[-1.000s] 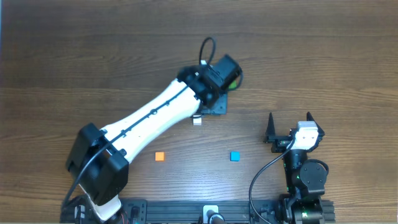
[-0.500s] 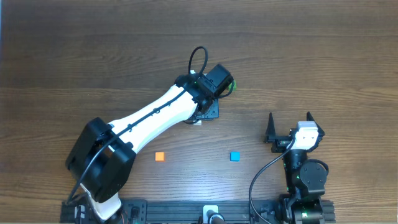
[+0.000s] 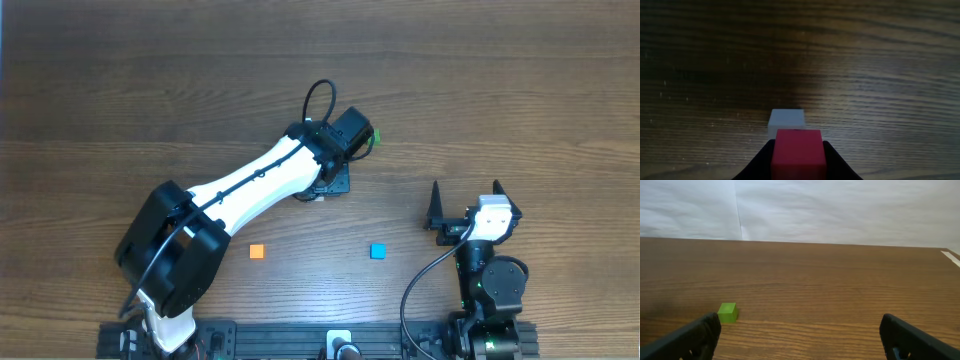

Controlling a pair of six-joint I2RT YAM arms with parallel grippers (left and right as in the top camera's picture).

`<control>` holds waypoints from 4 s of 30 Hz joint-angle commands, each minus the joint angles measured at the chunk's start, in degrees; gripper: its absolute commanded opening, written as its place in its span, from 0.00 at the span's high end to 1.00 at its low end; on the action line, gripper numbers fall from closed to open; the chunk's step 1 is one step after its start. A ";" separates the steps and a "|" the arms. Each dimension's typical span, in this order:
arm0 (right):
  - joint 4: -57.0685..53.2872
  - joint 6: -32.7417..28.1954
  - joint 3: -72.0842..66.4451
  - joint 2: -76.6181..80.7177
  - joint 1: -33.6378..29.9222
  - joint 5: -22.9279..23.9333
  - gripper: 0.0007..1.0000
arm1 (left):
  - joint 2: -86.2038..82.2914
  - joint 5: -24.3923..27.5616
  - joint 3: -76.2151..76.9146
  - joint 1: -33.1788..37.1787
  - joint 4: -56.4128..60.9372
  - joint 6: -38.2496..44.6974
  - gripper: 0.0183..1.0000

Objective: Stack Cubes

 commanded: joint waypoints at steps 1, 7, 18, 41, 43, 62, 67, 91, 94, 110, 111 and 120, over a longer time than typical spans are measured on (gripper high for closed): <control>-0.15 0.20 -0.37 -0.31 -0.24 -0.46 0.01 | 0.66 0.59 -1.81 0.83 -0.24 -1.03 0.98; -0.15 0.20 -0.37 -0.31 -0.24 -0.46 0.01 | 0.66 0.57 -1.92 0.87 -0.42 -1.01 0.98; -0.15 0.20 -0.37 -0.31 -0.24 -0.48 0.01 | 0.66 0.55 -1.92 0.90 0.70 -1.01 0.98; -0.15 0.20 -0.37 -0.31 -0.24 -0.48 0.01 | 1.51 0.50 -1.92 1.11 0.76 -1.01 0.97; -0.15 0.20 -0.37 -0.31 -0.24 -0.46 0.01 | 1.51 0.50 -1.92 1.25 0.72 -1.01 0.96; -0.15 0.20 -0.37 -0.31 -0.24 -0.46 0.01 | 1.62 0.57 -1.92 1.36 0.70 -0.98 0.95; -0.15 0.20 -0.37 -0.31 -0.24 -0.46 0.01 | 1.62 0.79 -1.92 1.31 0.68 -0.98 0.95; -0.15 0.20 -0.37 -0.31 -0.24 -0.48 0.01 | 2.25 1.40 -1.92 1.31 0.72 -1.01 0.83; -0.15 0.20 -0.37 -0.31 -0.24 -0.46 0.01 | 2.25 1.40 -1.92 1.31 0.74 -1.01 0.69; -0.15 0.20 -0.37 -0.31 -0.24 -0.46 0.01 | -1.73 1.38 -1.90 1.84 1.81 -0.96 0.05; -0.15 0.20 -0.37 -0.31 -0.24 -0.46 0.01 | -3.34 1.38 -1.90 2.12 1.79 -0.96 0.05; -0.15 0.20 -0.37 -0.31 -0.24 -0.48 0.01 | -20.22 0.70 -1.92 3.39 -6.45 1.16 0.03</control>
